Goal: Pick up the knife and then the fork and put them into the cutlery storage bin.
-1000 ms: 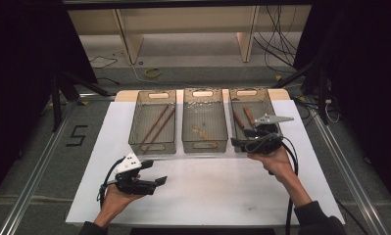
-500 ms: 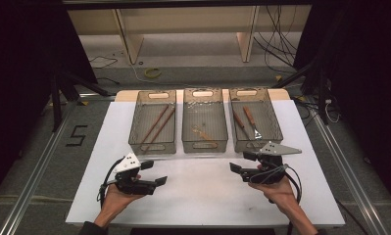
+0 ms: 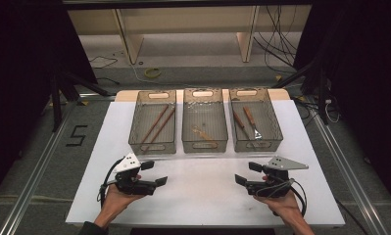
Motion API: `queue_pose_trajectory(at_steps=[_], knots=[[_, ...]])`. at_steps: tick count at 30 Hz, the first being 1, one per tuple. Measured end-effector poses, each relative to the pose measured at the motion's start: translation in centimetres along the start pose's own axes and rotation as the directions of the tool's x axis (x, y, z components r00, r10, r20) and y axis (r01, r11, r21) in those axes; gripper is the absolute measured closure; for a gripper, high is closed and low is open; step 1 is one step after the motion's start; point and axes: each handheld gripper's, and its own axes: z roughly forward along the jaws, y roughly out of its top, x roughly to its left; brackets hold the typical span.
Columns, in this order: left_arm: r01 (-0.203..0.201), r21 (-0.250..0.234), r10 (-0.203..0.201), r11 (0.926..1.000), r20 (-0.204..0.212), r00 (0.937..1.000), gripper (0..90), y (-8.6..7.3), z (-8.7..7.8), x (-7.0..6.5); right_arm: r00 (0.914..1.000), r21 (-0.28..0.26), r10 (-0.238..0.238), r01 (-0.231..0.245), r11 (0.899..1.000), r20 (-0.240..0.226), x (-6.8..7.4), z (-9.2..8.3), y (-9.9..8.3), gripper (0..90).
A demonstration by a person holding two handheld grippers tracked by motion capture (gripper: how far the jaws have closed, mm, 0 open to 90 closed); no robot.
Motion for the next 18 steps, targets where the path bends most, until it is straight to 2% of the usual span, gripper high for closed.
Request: queue_pose_trajectory(at_steps=[18], knots=[[0.003,0.0,-0.003,1.0,0.002,1.0,18.5,0.01,0.02,0.04,0.9999,-0.012,-0.006,0.006,1.0,0.013,-0.24,0.02,-0.2,25.1]])
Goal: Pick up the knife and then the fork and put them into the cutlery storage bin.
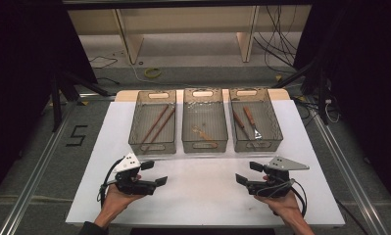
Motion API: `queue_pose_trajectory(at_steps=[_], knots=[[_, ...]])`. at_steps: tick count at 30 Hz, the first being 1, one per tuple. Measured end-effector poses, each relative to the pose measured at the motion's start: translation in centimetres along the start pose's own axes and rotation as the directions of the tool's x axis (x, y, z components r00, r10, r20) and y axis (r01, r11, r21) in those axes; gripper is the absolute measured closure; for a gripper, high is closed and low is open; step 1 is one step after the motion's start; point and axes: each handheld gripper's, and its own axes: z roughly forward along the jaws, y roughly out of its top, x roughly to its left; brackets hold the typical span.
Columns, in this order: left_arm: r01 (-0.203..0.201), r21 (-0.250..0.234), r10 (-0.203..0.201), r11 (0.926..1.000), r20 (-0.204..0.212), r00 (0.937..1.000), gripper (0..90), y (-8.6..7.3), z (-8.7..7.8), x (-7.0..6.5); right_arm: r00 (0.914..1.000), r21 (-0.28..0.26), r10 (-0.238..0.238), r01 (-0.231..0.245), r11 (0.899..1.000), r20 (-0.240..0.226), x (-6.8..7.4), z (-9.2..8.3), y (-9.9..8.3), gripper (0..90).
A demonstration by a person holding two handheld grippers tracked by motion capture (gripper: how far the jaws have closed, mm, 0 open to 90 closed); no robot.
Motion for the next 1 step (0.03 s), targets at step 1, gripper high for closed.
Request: queue_pose_trajectory(at_steps=[1], knots=[[-0.001,0.001,0.001,1.0,0.0,1.0,18.5,0.01,0.03,0.0,1.0,0.001,0.0,0.0,1.0,0.001,-0.01,0.01,0.0,25.1]])
